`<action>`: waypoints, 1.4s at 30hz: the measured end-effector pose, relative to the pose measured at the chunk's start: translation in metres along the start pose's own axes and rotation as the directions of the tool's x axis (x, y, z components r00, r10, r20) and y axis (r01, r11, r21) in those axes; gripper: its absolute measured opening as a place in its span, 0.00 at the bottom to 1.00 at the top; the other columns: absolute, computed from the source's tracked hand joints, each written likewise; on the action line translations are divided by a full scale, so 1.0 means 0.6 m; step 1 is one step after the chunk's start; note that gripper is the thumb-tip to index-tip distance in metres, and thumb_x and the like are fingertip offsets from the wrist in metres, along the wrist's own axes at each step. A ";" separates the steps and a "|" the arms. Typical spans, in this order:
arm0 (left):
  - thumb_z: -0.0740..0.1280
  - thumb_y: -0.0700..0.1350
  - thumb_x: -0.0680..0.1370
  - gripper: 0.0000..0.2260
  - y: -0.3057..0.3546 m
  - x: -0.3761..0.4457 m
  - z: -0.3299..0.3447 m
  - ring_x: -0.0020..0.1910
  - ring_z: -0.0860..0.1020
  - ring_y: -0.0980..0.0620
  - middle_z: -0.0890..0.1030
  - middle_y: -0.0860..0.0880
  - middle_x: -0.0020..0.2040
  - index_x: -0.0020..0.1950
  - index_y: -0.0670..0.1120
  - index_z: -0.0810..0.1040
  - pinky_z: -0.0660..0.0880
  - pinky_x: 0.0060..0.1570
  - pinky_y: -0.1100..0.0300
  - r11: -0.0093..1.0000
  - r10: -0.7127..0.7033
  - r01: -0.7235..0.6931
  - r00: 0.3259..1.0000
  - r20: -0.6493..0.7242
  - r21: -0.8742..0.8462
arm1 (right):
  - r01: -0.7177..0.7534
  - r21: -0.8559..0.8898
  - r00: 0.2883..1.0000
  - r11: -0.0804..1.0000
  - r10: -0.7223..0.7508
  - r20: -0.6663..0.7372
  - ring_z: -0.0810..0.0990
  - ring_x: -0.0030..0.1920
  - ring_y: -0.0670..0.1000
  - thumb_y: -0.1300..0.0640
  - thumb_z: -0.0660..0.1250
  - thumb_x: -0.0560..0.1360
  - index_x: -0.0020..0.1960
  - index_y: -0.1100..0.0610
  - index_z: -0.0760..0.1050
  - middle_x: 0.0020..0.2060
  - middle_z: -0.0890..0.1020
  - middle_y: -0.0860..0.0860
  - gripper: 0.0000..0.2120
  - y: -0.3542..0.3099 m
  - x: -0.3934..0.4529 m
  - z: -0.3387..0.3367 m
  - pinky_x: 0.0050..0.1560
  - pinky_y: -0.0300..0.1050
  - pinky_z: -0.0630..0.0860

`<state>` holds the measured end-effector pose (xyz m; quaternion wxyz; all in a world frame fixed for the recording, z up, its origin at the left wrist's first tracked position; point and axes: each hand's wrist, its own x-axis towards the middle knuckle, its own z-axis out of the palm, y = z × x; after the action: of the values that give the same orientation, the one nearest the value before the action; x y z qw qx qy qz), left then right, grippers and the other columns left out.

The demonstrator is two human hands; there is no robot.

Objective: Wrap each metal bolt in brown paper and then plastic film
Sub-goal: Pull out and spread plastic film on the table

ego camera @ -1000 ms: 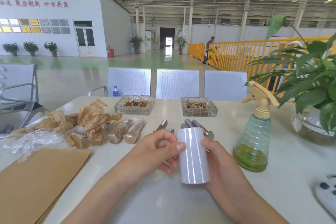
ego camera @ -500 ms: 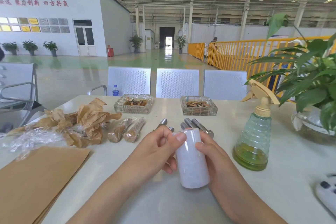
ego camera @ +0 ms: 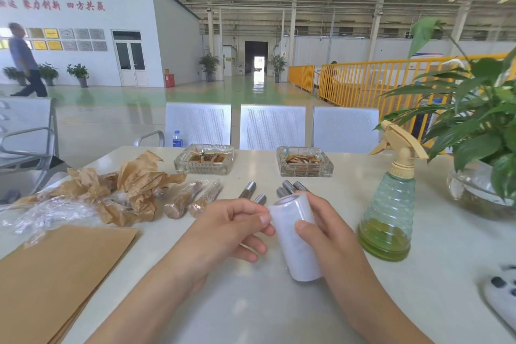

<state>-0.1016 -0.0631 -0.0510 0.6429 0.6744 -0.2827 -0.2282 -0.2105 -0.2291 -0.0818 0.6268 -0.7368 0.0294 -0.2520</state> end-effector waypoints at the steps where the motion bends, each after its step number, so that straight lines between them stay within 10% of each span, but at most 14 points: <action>1: 0.71 0.41 0.79 0.06 0.000 -0.001 0.000 0.34 0.82 0.49 0.87 0.43 0.45 0.51 0.40 0.85 0.80 0.33 0.59 1.000 -0.014 0.015 1.000 -0.012 0.017 | 0.012 -0.052 1.000 0.999 -0.012 -0.005 0.82 0.55 0.44 0.51 0.64 0.73 0.65 0.44 0.76 0.57 0.84 0.43 0.21 -0.003 -0.003 0.003 0.49 0.37 0.77; 6: 0.69 0.39 0.79 0.05 0.001 -0.001 0.001 0.31 0.80 0.51 0.86 0.44 0.40 0.46 0.40 0.83 0.78 0.32 0.60 0.996 -0.055 0.058 0.997 -0.055 0.064 | 0.053 -0.195 0.998 0.979 -0.055 -0.005 0.81 0.57 0.44 0.48 0.64 0.72 0.69 0.45 0.73 0.59 0.82 0.42 0.25 -0.009 -0.010 0.008 0.57 0.43 0.77; 12: 0.66 0.40 0.80 0.06 0.005 0.001 0.003 0.31 0.79 0.50 0.83 0.45 0.39 0.45 0.43 0.81 0.77 0.32 0.59 0.996 -0.081 0.082 0.996 -0.031 0.026 | -0.059 0.024 0.998 0.998 0.059 -0.007 0.83 0.51 0.42 0.50 0.64 0.72 0.63 0.44 0.78 0.54 0.85 0.43 0.20 0.000 0.003 0.005 0.44 0.33 0.76; 18: 0.67 0.38 0.78 0.03 0.011 -0.002 -0.009 0.37 0.81 0.45 0.84 0.41 0.43 0.45 0.44 0.80 0.79 0.33 0.56 0.978 -0.118 0.118 0.993 0.012 -0.170 | -0.303 0.332 0.947 0.893 0.322 0.000 0.81 0.50 0.61 0.56 0.62 0.76 0.45 0.48 0.86 0.44 0.86 0.56 0.14 0.003 0.033 0.007 0.63 0.64 0.72; 21: 0.67 0.38 0.79 0.04 0.009 -0.001 -0.008 0.39 0.82 0.44 0.85 0.40 0.46 0.45 0.44 0.79 0.79 0.34 0.55 0.964 -0.134 0.139 0.990 0.037 -0.229 | -0.335 0.342 0.936 0.878 0.353 0.012 0.80 0.49 0.61 0.59 0.60 0.78 0.42 0.49 0.87 0.41 0.86 0.55 0.18 0.004 0.039 0.009 0.60 0.60 0.72; 28: 0.73 0.62 0.72 0.27 0.005 -0.003 -0.001 0.39 0.82 0.46 0.83 0.45 0.44 0.52 0.38 0.80 0.81 0.39 0.53 0.988 -0.114 0.122 0.990 0.086 -0.092 | -0.233 0.204 0.973 0.951 0.230 0.038 0.84 0.52 0.53 0.43 0.65 0.67 0.61 0.48 0.81 0.52 0.86 0.52 0.24 0.019 0.021 0.003 0.53 0.52 0.74; 36: 0.71 0.45 0.80 0.07 0.004 -0.003 -0.010 0.36 0.79 0.48 0.79 0.44 0.41 0.45 0.44 0.79 0.79 0.39 0.55 0.991 -0.049 0.070 0.983 0.177 -0.116 | -0.318 0.326 0.940 0.890 0.341 -0.012 0.81 0.47 0.58 0.57 0.59 0.80 0.56 0.57 0.82 0.43 0.87 0.54 0.14 -0.003 0.031 0.016 0.57 0.55 0.71; 42: 0.70 0.42 0.74 0.02 0.007 0.000 -0.010 0.38 0.80 0.47 0.80 0.43 0.42 0.42 0.44 0.78 0.79 0.38 0.55 0.978 -0.042 0.069 0.990 0.137 -0.197 | -0.340 0.377 0.940 0.862 0.304 0.152 0.83 0.50 0.54 0.47 0.73 0.71 0.63 0.59 0.77 0.53 0.84 0.60 0.25 -0.016 0.001 0.009 0.50 0.49 0.76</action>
<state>-0.0977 -0.0587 -0.0466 0.6811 0.5970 -0.2809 -0.3176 -0.2103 -0.2222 -0.0728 0.7971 -0.5889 0.0729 -0.1119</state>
